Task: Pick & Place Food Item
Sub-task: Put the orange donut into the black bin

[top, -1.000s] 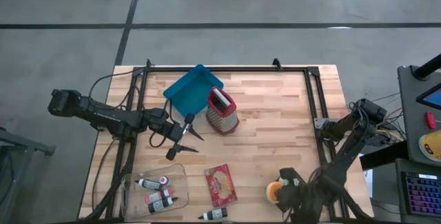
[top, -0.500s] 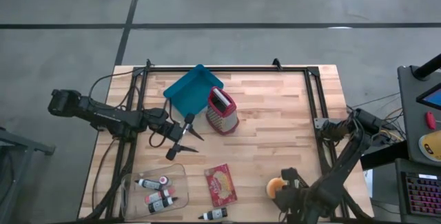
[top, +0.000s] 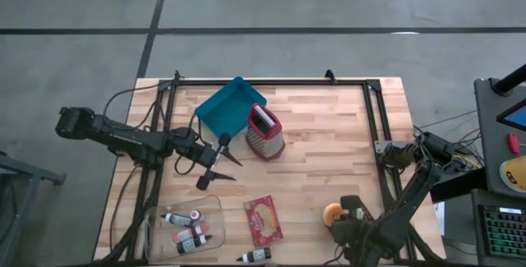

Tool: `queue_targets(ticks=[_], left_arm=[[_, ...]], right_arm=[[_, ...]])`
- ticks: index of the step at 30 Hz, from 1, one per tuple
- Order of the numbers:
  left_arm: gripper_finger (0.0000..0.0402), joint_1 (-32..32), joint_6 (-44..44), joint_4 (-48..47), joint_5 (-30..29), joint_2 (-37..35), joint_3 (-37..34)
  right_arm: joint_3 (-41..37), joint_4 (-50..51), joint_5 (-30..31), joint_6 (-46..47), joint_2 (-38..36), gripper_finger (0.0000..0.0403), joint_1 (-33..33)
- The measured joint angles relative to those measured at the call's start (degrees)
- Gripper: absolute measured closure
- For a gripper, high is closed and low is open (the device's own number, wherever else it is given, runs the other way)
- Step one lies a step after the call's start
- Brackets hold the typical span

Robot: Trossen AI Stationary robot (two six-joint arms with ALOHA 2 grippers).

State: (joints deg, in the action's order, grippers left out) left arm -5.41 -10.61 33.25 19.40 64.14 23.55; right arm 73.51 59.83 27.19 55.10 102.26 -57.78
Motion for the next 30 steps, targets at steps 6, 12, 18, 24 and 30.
queue_targets(ticks=[6, 12, 18, 24, 30], left_arm=[[0.0174, 0.00, 0.39, 0.14, 0.00, 0.00, 0.00], [0.0174, 0.00, 0.12, 0.12, 0.00, 0.02, 0.00], [0.0174, 0.00, -0.07, 0.14, 0.00, 0.02, 0.00], [0.0174, 0.00, -0.11, 0.14, 0.00, 0.02, 0.00], [0.0174, 0.00, -1.16, 0.16, -0.02, 0.02, 0.00]], right_arm=[[-0.13, -0.24, 0.01, 0.45, -0.02, 0.0395, 0.00], [0.48, -0.18, 0.21, 0.15, -0.25, 0.0395, 0.04], [1.75, 1.81, 1.50, -0.01, -0.40, 0.0395, 0.09], [4.30, 2.02, 2.86, -1.61, -0.50, 0.0395, 0.37], [6.98, 6.06, 0.76, -0.24, -0.50, 0.0395, 0.42]])
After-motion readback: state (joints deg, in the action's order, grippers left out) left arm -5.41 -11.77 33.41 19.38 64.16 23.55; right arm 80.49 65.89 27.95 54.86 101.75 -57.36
